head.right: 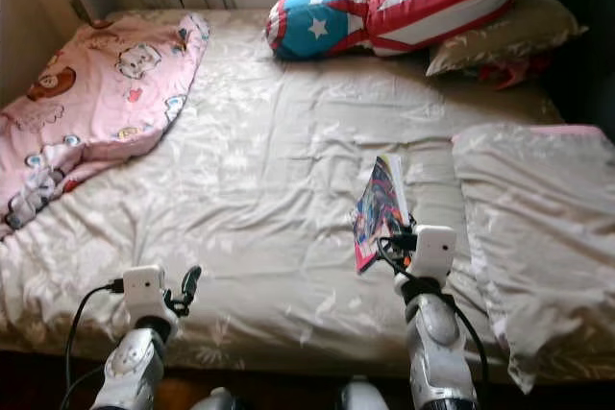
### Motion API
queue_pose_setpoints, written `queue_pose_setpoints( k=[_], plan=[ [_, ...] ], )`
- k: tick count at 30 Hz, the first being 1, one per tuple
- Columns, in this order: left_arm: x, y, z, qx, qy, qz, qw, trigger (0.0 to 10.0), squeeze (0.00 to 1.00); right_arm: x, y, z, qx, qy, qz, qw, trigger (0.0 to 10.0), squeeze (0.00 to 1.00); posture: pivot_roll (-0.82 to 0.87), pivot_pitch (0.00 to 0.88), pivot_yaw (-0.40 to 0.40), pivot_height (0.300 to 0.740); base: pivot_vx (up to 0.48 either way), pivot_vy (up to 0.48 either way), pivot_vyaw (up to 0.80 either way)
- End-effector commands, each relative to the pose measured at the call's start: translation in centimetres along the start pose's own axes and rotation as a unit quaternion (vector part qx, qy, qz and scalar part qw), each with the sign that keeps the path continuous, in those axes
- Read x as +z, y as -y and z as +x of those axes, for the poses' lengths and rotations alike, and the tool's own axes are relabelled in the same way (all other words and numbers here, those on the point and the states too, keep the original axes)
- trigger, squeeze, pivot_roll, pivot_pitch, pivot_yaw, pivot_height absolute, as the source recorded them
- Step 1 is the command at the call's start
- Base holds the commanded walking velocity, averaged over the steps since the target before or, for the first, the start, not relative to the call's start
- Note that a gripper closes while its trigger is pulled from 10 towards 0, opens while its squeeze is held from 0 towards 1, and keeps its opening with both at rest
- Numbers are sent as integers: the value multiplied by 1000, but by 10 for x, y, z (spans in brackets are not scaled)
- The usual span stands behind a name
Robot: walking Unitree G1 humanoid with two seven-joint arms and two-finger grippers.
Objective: Clean up the room
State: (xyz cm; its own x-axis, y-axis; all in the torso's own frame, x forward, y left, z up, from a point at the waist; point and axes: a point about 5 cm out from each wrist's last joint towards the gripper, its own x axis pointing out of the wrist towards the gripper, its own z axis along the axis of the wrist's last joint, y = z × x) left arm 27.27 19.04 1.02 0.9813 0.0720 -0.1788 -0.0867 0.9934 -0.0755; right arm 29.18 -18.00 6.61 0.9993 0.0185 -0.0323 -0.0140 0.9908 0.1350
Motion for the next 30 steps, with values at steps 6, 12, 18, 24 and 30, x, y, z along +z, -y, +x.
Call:
queue_pose_setpoints(
  k=[6,12,18,24,30],
  plan=[
    [-3,-4,-3,-3,-6,6,1000,10000,0,4,1,1,-6,17,13,1000,10000,0,-151,150,60,652,0,0,0],
    [-2,-2,-2,-7,-4,8,1000,10000,0,4,2,5,-7,13,31,999,10000,0,-147,159,58,652,0,0,0],
    [-1,-2,-2,-7,-2,9,1000,10000,0,4,-1,8,2,14,34,999,10000,0,-139,170,60,652,0,0,0],
    [0,-2,-2,-12,-1,13,1000,10000,0,4,-4,9,6,14,32,999,10000,0,-134,173,62,652,0,0,0],
    [0,-3,-2,-13,-3,14,1000,10000,0,3,-5,10,8,13,32,999,10000,0,-132,181,65,652,80,0,0]
  ],
)
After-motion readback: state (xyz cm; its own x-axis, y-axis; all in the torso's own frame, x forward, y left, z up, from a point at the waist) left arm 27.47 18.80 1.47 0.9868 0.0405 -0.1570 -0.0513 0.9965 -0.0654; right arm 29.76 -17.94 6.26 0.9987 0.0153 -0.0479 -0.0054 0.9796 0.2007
